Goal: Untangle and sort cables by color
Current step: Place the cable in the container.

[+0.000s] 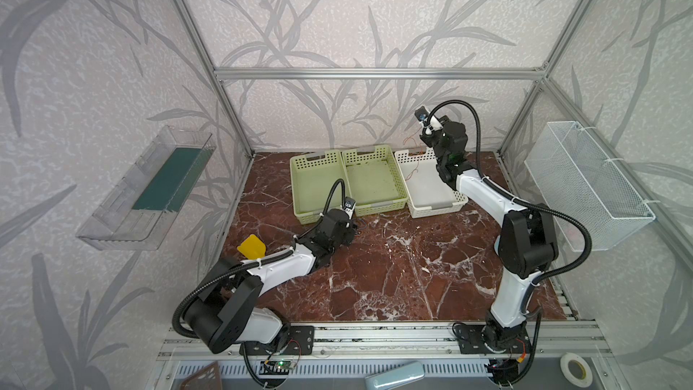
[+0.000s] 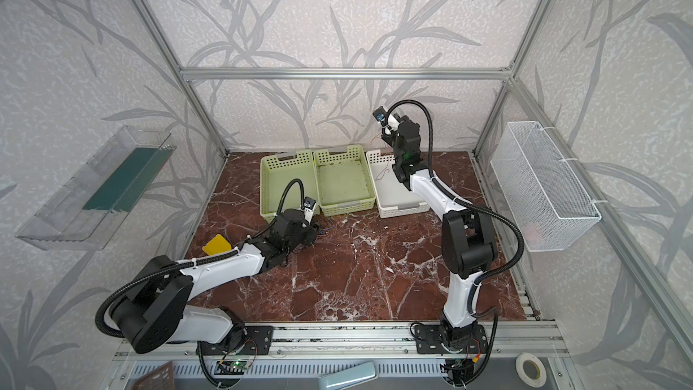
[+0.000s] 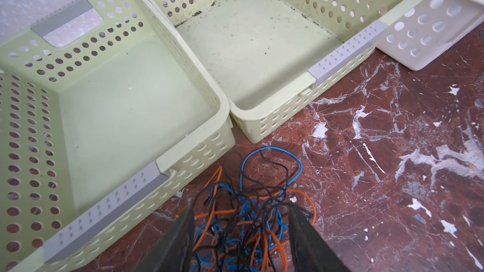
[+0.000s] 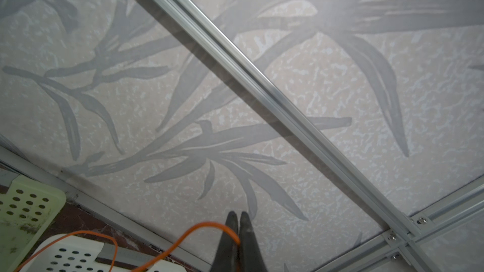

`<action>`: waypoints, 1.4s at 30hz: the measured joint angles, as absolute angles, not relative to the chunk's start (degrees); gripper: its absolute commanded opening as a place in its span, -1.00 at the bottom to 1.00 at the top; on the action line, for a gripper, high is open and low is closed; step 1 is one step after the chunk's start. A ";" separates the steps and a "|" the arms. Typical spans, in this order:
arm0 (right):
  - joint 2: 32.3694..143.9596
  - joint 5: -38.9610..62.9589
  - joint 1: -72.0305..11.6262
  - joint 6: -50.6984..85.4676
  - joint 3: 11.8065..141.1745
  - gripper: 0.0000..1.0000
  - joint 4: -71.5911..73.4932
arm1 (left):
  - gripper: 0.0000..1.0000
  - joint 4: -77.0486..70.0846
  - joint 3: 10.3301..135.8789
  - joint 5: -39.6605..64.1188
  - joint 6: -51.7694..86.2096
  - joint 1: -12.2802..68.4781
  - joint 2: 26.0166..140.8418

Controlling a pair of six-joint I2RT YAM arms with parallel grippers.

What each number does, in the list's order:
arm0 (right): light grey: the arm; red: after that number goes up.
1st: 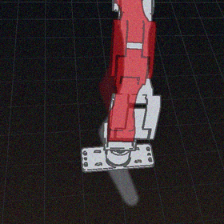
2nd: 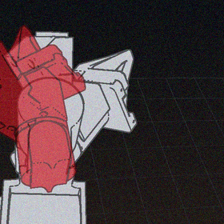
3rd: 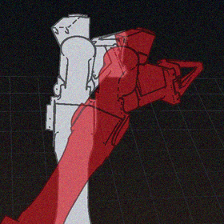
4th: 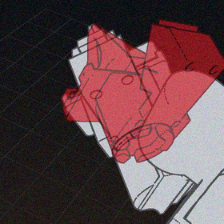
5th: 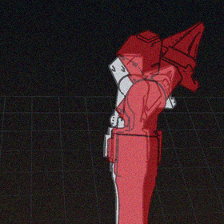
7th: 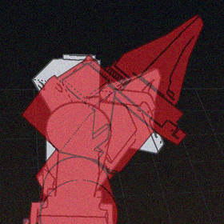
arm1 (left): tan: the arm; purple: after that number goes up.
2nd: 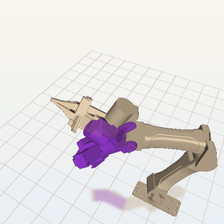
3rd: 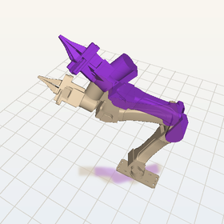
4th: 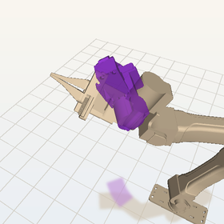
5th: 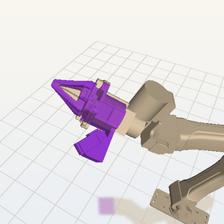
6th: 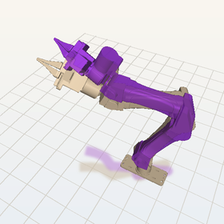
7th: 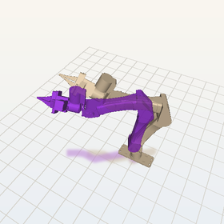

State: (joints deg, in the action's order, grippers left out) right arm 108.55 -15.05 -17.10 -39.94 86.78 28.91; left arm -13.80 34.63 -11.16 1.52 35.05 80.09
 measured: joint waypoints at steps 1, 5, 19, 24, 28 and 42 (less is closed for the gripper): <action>108.55 -15.05 -16.80 -39.48 85.73 -1.00 28.97 | 0.18 -13.80 34.63 -11.03 1.56 35.05 80.18; 108.36 -15.25 -16.32 -37.89 80.95 -1.00 29.87 | 0.18 -13.72 34.63 -10.85 1.80 35.05 80.49; 103.90 -15.44 -16.51 -29.26 66.83 0.98 26.55 | 0.24 -13.69 34.63 -12.19 2.81 35.05 80.51; 100.03 -15.46 -16.88 -26.55 64.49 0.98 24.27 | 0.26 -13.63 34.63 -13.23 3.66 35.05 80.51; 96.86 -14.92 -16.93 -24.25 63.88 0.98 19.31 | 0.30 -13.23 34.63 -14.15 4.32 35.03 80.51; 90.50 -5.54 -17.04 -17.63 65.39 0.98 -2.96 | 0.29 -12.27 34.63 -14.61 6.26 34.83 83.53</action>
State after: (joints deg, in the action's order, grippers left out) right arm 90.50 -5.54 -17.04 -17.63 65.39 -2.96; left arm -12.27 34.63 -14.61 6.26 34.83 83.53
